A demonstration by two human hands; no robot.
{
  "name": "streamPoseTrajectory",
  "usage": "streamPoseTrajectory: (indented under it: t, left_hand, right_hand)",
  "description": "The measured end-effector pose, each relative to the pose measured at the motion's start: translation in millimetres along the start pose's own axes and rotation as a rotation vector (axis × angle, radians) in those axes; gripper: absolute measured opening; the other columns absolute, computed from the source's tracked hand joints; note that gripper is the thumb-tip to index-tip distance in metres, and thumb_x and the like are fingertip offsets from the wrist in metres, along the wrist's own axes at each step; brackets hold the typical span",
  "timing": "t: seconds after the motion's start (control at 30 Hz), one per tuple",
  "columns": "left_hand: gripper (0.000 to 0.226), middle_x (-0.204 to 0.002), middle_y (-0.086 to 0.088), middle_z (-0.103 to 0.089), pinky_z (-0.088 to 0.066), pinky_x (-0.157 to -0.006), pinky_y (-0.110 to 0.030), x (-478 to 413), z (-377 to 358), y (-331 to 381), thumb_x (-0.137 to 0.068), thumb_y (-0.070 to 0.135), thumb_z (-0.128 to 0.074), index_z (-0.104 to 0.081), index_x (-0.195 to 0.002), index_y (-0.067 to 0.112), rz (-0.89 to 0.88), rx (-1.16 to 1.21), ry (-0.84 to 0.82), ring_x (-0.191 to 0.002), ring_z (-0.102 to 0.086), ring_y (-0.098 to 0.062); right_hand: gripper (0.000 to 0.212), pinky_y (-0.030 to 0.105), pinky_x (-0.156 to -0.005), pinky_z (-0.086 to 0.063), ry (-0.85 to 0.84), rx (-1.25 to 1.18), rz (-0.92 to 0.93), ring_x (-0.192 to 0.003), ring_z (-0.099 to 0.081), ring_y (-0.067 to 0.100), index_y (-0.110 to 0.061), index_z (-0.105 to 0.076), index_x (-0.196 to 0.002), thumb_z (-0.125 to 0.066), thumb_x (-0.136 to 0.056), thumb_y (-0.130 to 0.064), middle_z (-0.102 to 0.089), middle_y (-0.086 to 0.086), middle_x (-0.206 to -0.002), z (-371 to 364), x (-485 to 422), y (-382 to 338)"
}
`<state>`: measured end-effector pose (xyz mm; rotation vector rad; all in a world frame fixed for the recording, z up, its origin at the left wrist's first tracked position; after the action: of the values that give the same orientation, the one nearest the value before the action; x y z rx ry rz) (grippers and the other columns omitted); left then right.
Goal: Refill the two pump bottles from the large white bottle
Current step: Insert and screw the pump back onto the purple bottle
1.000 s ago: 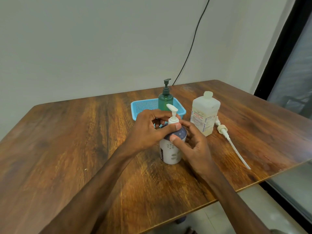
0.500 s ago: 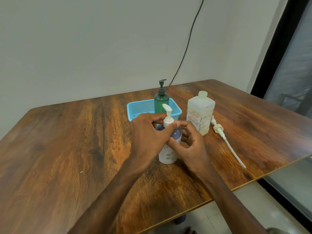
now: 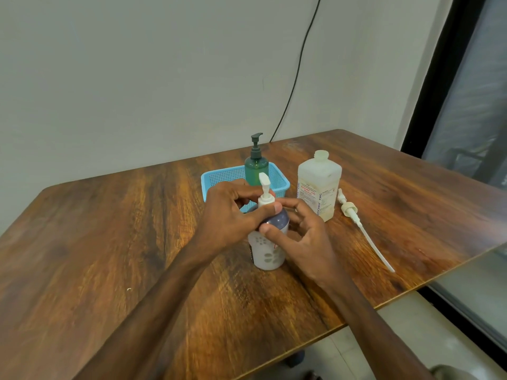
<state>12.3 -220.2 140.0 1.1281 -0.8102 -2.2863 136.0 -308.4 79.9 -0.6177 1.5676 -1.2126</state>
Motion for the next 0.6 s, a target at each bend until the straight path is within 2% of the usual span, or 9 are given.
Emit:
streamPoseTrajectory:
  t: [0.07,0.13,0.23,0.3,0.47,0.6]
  left_hand:
    - [0.025,-0.09,0.02,-0.077,-0.046,-0.062,-0.01,-3,-2,-1,-0.087,0.031,-0.087,-0.081,-0.11,0.029,-0.019,0.012,-0.052,-0.079,-0.067,0.003]
    - [0.024,-0.084,0.027,-0.074,-0.044,-0.061,-0.012,-7,-5,-4,-0.087,0.033,-0.087,-0.083,-0.109,0.026,-0.033,0.024,-0.101,-0.076,-0.067,0.002]
    - [0.027,-0.087,0.022,-0.078,-0.05,-0.062,-0.035,-12,-5,-8,-0.083,0.05,-0.081,-0.082,-0.106,0.035,-0.071,0.023,-0.131,-0.076,-0.067,-0.016]
    - [0.025,-0.09,0.017,-0.079,-0.051,-0.065,-0.041,-14,-6,-10,-0.084,0.05,-0.08,-0.082,-0.105,0.037,-0.092,0.04,-0.156,-0.078,-0.067,-0.022]
    - [0.025,-0.095,0.014,-0.08,-0.047,-0.065,-0.023,-19,-7,-17,-0.089,0.037,-0.084,-0.084,-0.111,0.026,-0.081,0.028,-0.198,-0.079,-0.065,-0.012]
    - [0.027,-0.092,0.023,-0.077,-0.046,-0.064,-0.026,-13,-6,-16,-0.088,0.045,-0.083,-0.081,-0.112,0.033,-0.076,0.01,-0.174,-0.076,-0.063,-0.016]
  right_hand:
    - [0.051,0.026,-0.085,-0.059,-0.004,0.005,-0.02,-0.112,-0.068,0.008,-0.02,-0.059,-0.128,-0.082,-0.083,-0.02,-0.071,-0.007,-0.122,1,-1,2]
    - [0.051,0.024,-0.084,-0.058,-0.006,-0.006,-0.03,-0.111,-0.069,0.009,-0.019,-0.059,-0.128,-0.082,-0.083,-0.017,-0.072,-0.005,-0.121,2,-1,3]
    - [0.051,0.025,-0.083,-0.058,-0.015,-0.011,-0.047,-0.111,-0.069,0.009,-0.019,-0.059,-0.127,-0.083,-0.082,-0.017,-0.072,-0.007,-0.121,2,-2,2]
    - [0.051,0.024,-0.084,-0.058,-0.016,-0.003,-0.052,-0.111,-0.069,0.007,-0.019,-0.059,-0.127,-0.083,-0.082,-0.017,-0.071,-0.011,-0.12,2,-2,1]
    - [0.052,0.025,-0.083,-0.059,-0.026,-0.02,-0.097,-0.108,-0.07,0.008,-0.02,-0.057,-0.128,-0.083,-0.082,-0.015,-0.073,-0.012,-0.116,2,-2,3]
    - [0.055,0.03,-0.088,-0.059,-0.028,-0.057,-0.135,-0.11,-0.07,0.01,-0.023,-0.055,-0.132,-0.081,-0.084,-0.018,-0.072,-0.01,-0.12,-1,2,8]
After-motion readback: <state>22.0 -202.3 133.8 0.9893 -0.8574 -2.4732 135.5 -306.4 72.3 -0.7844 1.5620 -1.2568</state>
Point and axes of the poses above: each hand's wrist, its own x-axis away from the middle knuckle, its own z-axis out of the back of the hand, y = z × x, the point moved 9 cm from there along -x, towards the middle knuckle
